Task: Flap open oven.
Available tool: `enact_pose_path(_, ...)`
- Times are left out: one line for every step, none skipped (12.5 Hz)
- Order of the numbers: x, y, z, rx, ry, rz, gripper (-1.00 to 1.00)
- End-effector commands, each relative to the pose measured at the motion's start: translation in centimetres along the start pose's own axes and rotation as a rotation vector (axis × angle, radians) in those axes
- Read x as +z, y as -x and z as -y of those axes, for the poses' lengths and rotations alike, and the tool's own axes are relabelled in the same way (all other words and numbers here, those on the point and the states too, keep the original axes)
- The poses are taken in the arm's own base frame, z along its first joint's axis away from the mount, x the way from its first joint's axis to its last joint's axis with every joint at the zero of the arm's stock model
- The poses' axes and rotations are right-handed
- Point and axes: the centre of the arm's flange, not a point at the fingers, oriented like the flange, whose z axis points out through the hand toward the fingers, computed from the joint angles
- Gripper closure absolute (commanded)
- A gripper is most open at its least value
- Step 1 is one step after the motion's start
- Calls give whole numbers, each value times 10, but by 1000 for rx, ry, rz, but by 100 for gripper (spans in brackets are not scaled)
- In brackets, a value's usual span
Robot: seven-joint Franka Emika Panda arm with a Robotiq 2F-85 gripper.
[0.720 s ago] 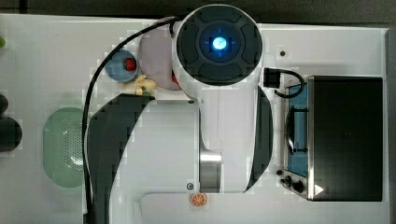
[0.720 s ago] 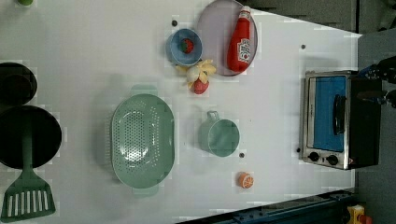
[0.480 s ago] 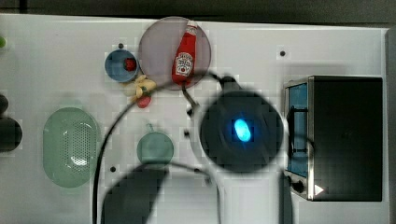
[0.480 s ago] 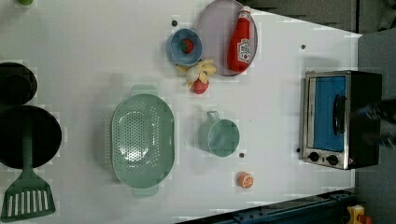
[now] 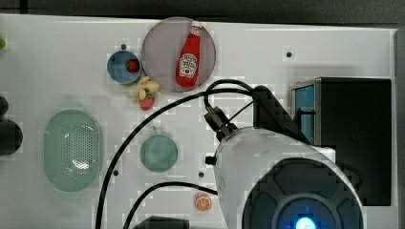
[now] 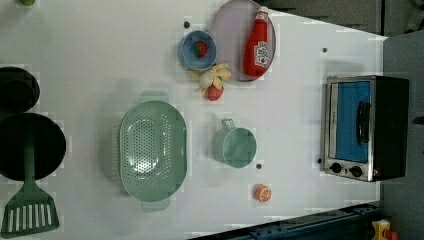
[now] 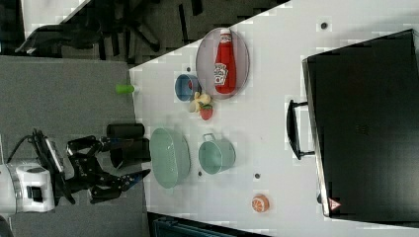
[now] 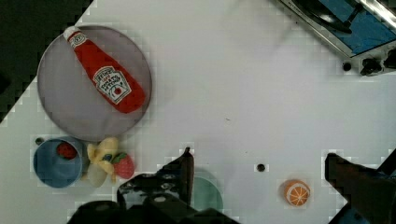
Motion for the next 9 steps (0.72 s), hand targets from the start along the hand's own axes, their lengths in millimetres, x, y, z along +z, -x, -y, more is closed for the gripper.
enact_pose_path(20,-7,-1,-16,31,36,-38)
enact_pose_path(21,-7,-1,-15,32,37,-14)
enact_pose_path(22,-8,-3,-12,33,40,9)
enact_pose_path(23,-10,-4,-8,34,42,33)
enact_pose_path(26,-12,-7,-1,38,47,56)
enact_pose_path(31,-16,-12,10,43,54,65)
enact_pose_path(36,-21,-17,10,49,64,65)
enact_pose_path(42,-27,-24,-17,51,74,65)
enact_pose_path(48,-35,-33,-69,53,87,65)
